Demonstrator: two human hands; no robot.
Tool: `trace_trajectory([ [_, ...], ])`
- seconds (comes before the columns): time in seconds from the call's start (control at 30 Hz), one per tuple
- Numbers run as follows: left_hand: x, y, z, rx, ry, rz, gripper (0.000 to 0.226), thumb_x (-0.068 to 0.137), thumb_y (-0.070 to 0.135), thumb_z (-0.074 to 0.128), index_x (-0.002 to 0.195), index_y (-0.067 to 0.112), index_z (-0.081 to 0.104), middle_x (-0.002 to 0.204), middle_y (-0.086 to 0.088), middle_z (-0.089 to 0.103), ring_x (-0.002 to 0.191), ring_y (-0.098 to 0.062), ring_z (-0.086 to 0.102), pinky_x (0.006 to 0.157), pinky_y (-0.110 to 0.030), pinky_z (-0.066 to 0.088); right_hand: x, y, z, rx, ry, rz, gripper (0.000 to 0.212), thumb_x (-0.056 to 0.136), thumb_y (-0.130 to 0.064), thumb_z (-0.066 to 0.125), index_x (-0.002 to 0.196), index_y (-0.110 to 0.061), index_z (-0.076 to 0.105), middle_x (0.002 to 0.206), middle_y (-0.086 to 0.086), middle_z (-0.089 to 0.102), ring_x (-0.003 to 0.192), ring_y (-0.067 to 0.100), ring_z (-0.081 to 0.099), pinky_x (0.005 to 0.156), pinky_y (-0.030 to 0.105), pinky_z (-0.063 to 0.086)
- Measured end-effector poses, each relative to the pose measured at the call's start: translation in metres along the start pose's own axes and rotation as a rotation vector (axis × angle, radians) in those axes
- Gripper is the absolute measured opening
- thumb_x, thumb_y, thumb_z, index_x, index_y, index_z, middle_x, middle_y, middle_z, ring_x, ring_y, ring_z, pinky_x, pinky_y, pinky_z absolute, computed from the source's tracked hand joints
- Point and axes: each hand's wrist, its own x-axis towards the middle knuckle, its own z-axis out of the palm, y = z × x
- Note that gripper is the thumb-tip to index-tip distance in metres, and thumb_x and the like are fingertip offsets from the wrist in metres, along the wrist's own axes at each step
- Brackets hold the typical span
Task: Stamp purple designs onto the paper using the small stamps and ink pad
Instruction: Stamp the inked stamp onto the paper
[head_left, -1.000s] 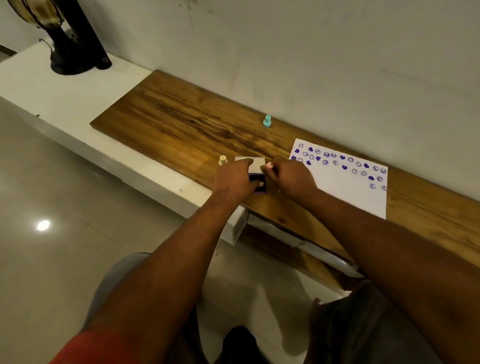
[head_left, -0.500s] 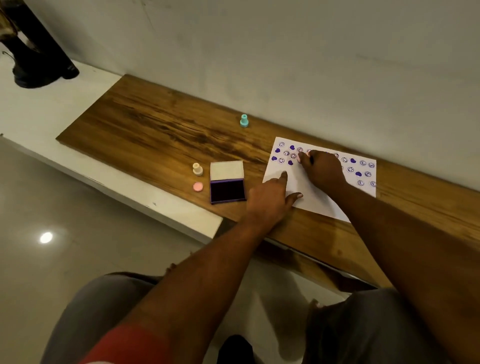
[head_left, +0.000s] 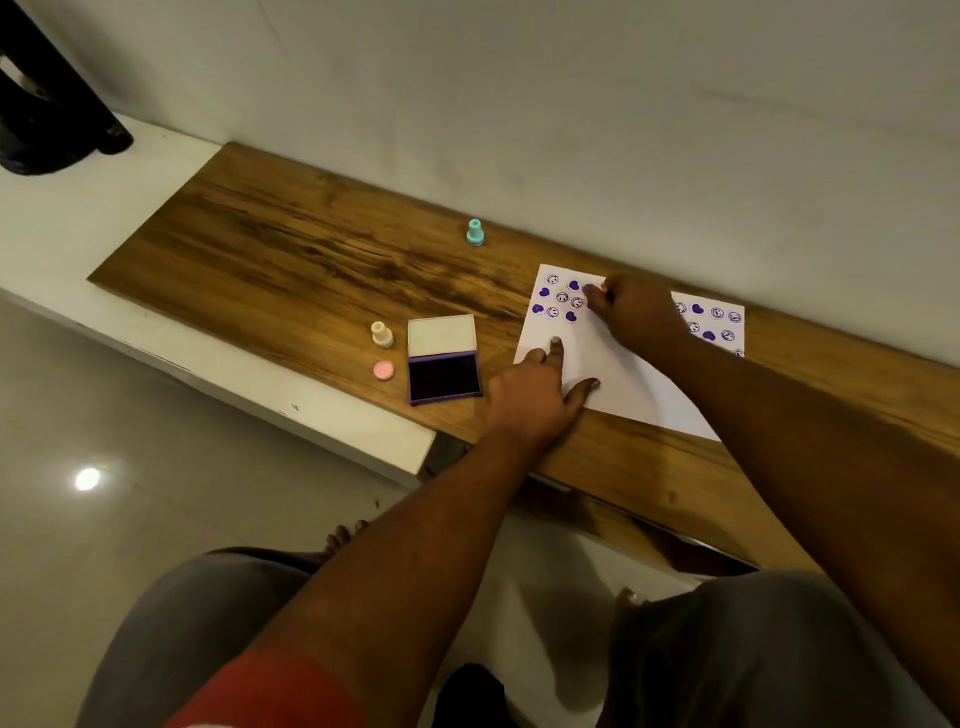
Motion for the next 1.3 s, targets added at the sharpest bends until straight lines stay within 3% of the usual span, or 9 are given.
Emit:
trace_trajectory([
  [0.13,0.002,-0.001,0.003,-0.011,0.002,0.002,0.092,0.094,0.082,0.026,0.161,0.02,0.031,0.139,-0.007,0.062,0.116,-0.027,0.064,0.085,-0.047,0.055,0.017,-0.025,-0.045,-0.094,0.452,-0.128,0.045,0.101,-0.05,0.045,0.084,-0.012,0.061,0.065,0.015,0.065,0.06,0.037,0.061,0.056,0.03,0.03],
  [0.2,0.001,0.0,0.004,-0.006,0.004,0.002,0.092,0.093,0.083,0.026,0.161,0.02,0.032,0.139,-0.007,0.062,0.116,-0.027,0.064,0.083,-0.046,0.055,0.005,-0.026,-0.033,-0.188,0.347,-0.112,0.042,0.104,-0.046,0.042,0.094,-0.01,0.062,0.076,0.017,0.068,0.069,0.039,0.065,0.056,0.035,0.037],
  [0.3,0.001,-0.001,0.005,-0.003,0.031,0.011,0.093,0.093,0.083,0.026,0.159,0.018,0.037,0.131,-0.008,0.065,0.11,-0.027,0.066,0.079,-0.043,0.055,-0.029,-0.021,0.02,-0.306,-0.057,0.092,0.044,0.109,-0.04,0.035,0.123,-0.006,0.059,0.109,0.021,0.07,0.1,0.041,0.067,0.076,0.041,0.05],
  [0.4,0.0,-0.003,0.004,-0.022,0.042,0.026,0.091,0.095,0.081,0.026,0.158,0.016,0.038,0.127,-0.009,0.065,0.106,-0.026,0.067,0.077,-0.043,0.054,-0.022,-0.027,0.033,-0.382,-0.085,0.158,0.041,0.109,-0.034,0.037,0.123,-0.005,0.063,0.117,0.018,0.07,0.108,0.037,0.067,0.083,0.039,0.052],
  [0.57,0.001,-0.001,0.0,-0.027,-0.021,0.017,0.091,0.096,0.08,0.027,0.161,0.017,0.029,0.139,-0.009,0.059,0.118,-0.027,0.062,0.085,-0.044,0.054,-0.018,-0.021,0.025,-0.392,-0.127,0.133,0.046,0.11,-0.039,0.034,0.129,-0.005,0.059,0.124,0.018,0.067,0.115,0.035,0.064,0.089,0.041,0.052],
  [0.93,-0.002,0.001,-0.004,-0.004,-0.018,0.012,0.088,0.098,0.077,0.03,0.161,0.016,0.028,0.14,-0.009,0.058,0.115,-0.027,0.063,0.082,-0.044,0.056,-0.019,-0.018,0.019,-0.412,-0.146,0.044,0.049,0.109,-0.043,0.034,0.134,-0.006,0.055,0.124,0.017,0.067,0.112,0.035,0.065,0.085,0.041,0.054],
  [1.1,-0.003,-0.001,-0.014,-0.091,-0.069,0.005,0.086,0.097,0.072,0.043,0.163,0.019,0.025,0.143,-0.008,0.057,0.123,-0.027,0.06,0.087,-0.045,0.056,-0.006,-0.012,0.002,-0.205,-0.108,0.13,0.058,0.108,-0.047,0.031,0.108,-0.004,0.07,0.109,0.023,0.07,0.102,0.041,0.066,0.085,0.04,0.051],
  [1.2,-0.007,-0.008,-0.026,-0.082,0.011,0.059,0.084,0.098,0.071,0.044,0.163,0.023,0.024,0.14,-0.007,0.059,0.119,-0.026,0.062,0.077,-0.039,0.054,-0.004,-0.009,-0.01,0.184,0.102,0.365,0.057,0.106,-0.044,0.035,0.096,-0.004,0.075,0.098,0.023,0.073,0.094,0.039,0.066,0.078,0.035,0.045],
  [1.3,-0.019,-0.024,-0.047,-0.109,0.111,0.124,0.078,0.098,0.073,0.042,0.161,0.029,0.031,0.138,-0.002,0.062,0.111,-0.022,0.065,0.074,-0.037,0.052,-0.014,-0.012,-0.013,0.629,0.164,0.579,0.055,0.103,-0.051,0.041,0.102,-0.008,0.075,0.1,0.019,0.074,0.088,0.031,0.067,0.079,0.035,0.048],
])
